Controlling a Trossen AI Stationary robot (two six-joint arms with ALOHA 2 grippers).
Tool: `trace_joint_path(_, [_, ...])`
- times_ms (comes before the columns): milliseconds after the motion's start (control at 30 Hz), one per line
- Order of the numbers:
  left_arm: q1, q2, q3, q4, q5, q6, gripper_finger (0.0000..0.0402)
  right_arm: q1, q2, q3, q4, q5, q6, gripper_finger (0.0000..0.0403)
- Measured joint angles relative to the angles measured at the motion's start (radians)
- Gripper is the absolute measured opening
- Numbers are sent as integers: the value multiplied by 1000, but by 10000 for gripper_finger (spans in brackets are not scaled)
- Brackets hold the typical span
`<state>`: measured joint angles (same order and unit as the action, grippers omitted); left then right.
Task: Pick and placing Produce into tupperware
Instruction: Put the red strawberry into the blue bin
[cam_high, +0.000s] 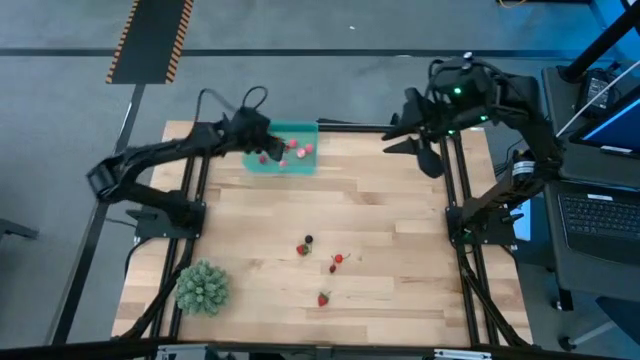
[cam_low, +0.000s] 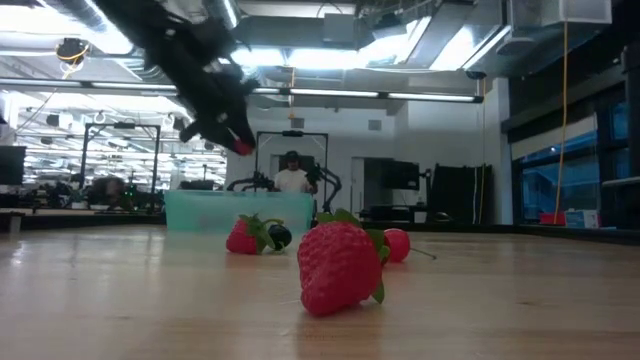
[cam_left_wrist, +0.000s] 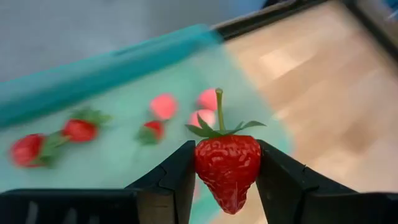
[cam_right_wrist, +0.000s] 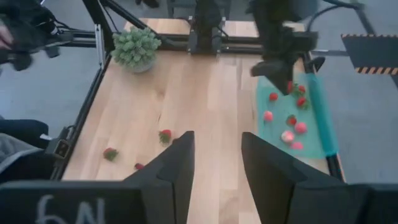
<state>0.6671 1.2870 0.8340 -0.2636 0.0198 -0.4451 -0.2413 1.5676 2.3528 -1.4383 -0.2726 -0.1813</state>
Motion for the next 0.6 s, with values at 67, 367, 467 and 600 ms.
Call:
trace_joint_path(67, [33, 82, 89, -92, -1, 35, 137, 0, -11, 0, -19, 0, 17, 135])
trace_joint_path(367, [101, 383, 378, -424, -9, 61, 137, 0, -12, -30, -69, 0, 24, 135])
trace_joint_path(467, [100, 446, 409, -444, -8, 63, 137, 0, -12, -54, -70, 0, 24, 136])
trace_joint_path(600, [101, 507, 433, -443, -10, 63, 137, 0, -11, -78, -71, 0, 24, 136])
